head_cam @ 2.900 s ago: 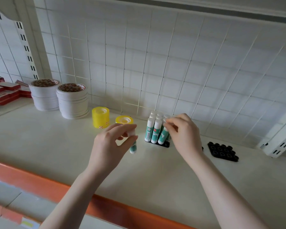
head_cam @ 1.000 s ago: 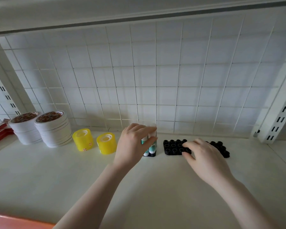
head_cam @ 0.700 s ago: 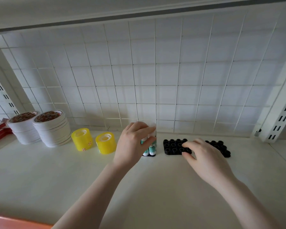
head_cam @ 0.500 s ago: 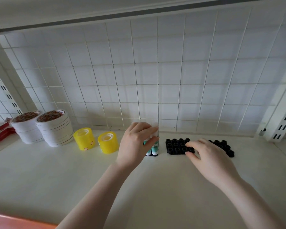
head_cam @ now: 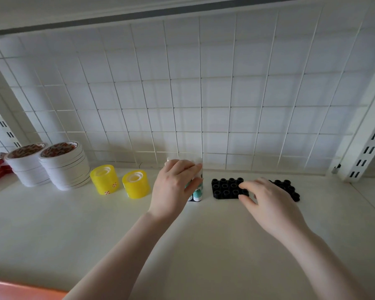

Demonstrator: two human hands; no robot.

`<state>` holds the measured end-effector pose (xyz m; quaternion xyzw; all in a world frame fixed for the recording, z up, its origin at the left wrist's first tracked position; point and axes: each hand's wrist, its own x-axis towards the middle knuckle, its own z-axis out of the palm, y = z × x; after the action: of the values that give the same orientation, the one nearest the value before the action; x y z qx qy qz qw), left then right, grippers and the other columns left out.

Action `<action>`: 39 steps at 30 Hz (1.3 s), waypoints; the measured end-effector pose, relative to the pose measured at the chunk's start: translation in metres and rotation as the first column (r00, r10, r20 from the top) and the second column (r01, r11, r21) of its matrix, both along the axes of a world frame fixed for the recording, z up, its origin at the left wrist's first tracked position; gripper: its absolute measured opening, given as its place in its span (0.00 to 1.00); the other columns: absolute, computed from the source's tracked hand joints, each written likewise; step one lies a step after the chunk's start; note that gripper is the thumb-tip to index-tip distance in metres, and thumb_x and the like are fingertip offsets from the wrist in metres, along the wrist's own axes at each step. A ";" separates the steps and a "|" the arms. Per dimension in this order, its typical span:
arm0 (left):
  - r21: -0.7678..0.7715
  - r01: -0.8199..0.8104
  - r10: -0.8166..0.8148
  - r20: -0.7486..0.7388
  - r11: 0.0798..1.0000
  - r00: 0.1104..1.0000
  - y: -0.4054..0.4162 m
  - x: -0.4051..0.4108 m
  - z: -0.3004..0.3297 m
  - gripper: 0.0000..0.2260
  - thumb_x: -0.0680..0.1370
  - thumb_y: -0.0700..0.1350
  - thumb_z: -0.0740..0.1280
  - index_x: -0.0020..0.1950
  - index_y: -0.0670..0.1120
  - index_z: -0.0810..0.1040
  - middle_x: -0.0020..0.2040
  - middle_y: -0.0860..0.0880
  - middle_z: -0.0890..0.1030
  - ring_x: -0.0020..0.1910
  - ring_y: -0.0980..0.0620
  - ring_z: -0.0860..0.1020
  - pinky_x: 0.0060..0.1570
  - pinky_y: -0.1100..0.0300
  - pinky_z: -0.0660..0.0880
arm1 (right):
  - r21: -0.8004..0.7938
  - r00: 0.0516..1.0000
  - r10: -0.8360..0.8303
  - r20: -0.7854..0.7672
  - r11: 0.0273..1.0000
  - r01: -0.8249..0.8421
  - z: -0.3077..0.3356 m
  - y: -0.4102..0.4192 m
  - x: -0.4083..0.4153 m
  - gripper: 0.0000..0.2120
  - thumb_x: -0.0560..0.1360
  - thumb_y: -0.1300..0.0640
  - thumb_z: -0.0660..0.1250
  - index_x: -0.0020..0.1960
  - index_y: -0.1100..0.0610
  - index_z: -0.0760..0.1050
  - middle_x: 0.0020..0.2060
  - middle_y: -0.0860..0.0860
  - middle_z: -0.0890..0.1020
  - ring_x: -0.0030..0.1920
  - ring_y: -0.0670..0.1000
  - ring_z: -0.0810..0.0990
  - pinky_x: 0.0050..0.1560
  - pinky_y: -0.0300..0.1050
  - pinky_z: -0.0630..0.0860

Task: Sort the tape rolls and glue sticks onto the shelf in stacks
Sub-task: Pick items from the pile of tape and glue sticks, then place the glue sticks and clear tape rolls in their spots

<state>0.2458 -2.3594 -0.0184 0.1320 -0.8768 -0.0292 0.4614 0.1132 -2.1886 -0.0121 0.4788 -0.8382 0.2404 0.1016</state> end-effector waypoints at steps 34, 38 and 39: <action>0.311 -0.034 -0.013 0.147 0.950 0.989 0.227 -0.018 -0.001 0.11 0.68 0.43 0.76 0.49 0.47 0.82 0.46 0.51 0.80 0.45 0.49 0.78 0.44 0.61 0.70 | -0.268 0.929 -0.340 -0.149 0.918 0.293 -0.026 0.269 -0.040 0.08 0.64 0.66 0.76 0.43 0.61 0.81 0.37 0.56 0.82 0.38 0.60 0.81 0.38 0.50 0.78; 0.350 -0.006 -0.058 0.173 0.937 0.983 0.265 -0.042 0.000 0.11 0.69 0.44 0.75 0.50 0.48 0.82 0.47 0.52 0.80 0.46 0.50 0.78 0.44 0.60 0.71 | -0.295 0.905 -0.385 -0.179 0.899 0.324 -0.026 0.313 -0.060 0.09 0.64 0.66 0.76 0.42 0.61 0.81 0.36 0.56 0.82 0.37 0.60 0.81 0.36 0.50 0.78; 0.348 0.001 -0.065 0.172 0.937 0.983 0.274 -0.050 0.002 0.10 0.69 0.44 0.75 0.50 0.48 0.82 0.47 0.52 0.80 0.47 0.50 0.78 0.44 0.60 0.71 | -0.312 0.898 -0.396 -0.191 0.892 0.327 -0.025 0.323 -0.068 0.09 0.64 0.66 0.76 0.42 0.61 0.81 0.36 0.56 0.82 0.36 0.60 0.81 0.36 0.49 0.78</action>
<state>0.1957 -2.0851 -0.0162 0.1984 -0.8984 -0.1788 0.3487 0.0452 -1.8653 -0.0375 0.3208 -0.8525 0.2676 0.3140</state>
